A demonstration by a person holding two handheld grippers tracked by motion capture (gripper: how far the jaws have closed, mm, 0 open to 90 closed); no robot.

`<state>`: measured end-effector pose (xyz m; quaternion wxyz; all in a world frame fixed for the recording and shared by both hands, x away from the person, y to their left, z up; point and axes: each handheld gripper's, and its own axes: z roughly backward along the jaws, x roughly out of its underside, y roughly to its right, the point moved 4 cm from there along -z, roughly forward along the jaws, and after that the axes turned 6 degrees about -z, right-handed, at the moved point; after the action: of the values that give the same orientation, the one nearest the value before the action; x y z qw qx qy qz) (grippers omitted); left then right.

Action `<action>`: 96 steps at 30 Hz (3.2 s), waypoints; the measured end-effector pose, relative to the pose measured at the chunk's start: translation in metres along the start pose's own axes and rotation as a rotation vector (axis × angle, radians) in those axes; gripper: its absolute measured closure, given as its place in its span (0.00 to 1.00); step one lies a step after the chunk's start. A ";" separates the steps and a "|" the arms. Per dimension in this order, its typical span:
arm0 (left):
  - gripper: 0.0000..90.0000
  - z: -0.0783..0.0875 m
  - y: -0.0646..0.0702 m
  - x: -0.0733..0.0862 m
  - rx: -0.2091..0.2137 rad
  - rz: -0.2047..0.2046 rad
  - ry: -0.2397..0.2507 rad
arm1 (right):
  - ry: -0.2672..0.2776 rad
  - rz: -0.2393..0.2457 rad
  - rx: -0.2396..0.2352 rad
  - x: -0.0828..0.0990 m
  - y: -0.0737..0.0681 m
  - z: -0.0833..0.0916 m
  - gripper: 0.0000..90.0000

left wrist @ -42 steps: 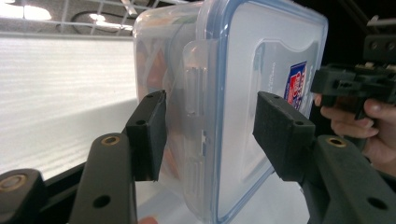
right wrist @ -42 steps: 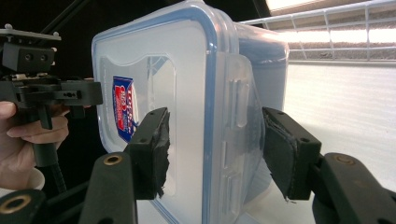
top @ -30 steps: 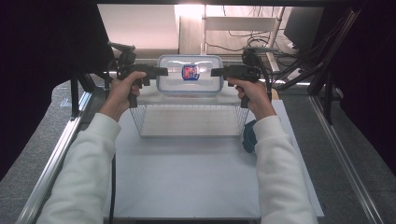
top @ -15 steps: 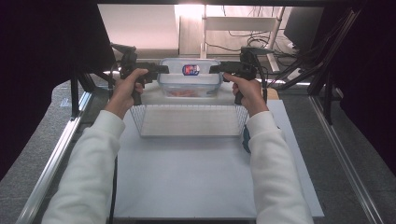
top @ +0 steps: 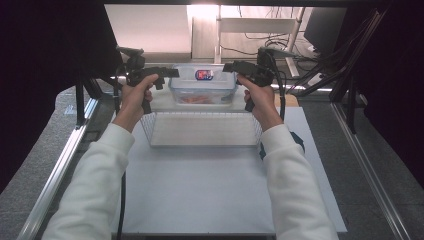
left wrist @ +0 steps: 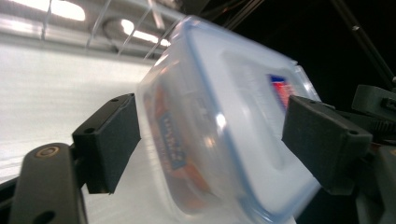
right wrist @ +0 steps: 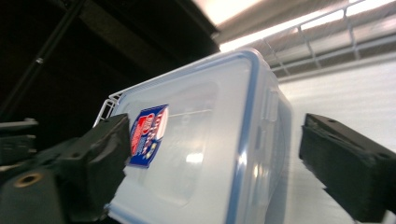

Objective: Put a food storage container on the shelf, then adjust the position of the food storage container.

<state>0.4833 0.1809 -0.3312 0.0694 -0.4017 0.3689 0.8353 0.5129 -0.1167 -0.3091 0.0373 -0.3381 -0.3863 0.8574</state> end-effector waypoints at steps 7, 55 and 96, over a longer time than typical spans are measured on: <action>0.20 0.042 0.030 0.027 0.048 -0.163 0.051 | 0.050 0.240 0.002 0.023 -0.010 0.040 0.08; 0.23 0.080 -0.010 0.265 -0.192 -0.416 -0.175 | -0.185 0.556 0.004 0.208 0.135 0.118 0.34; 0.24 0.079 -0.015 0.265 -0.197 -0.395 -0.179 | -0.280 0.518 0.399 0.041 0.201 0.056 0.98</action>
<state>0.2637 0.1971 -0.4991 0.2244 -0.3955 0.1923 0.8696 0.4874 -0.2792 -0.4430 -0.1696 -0.2899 -0.1142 0.9350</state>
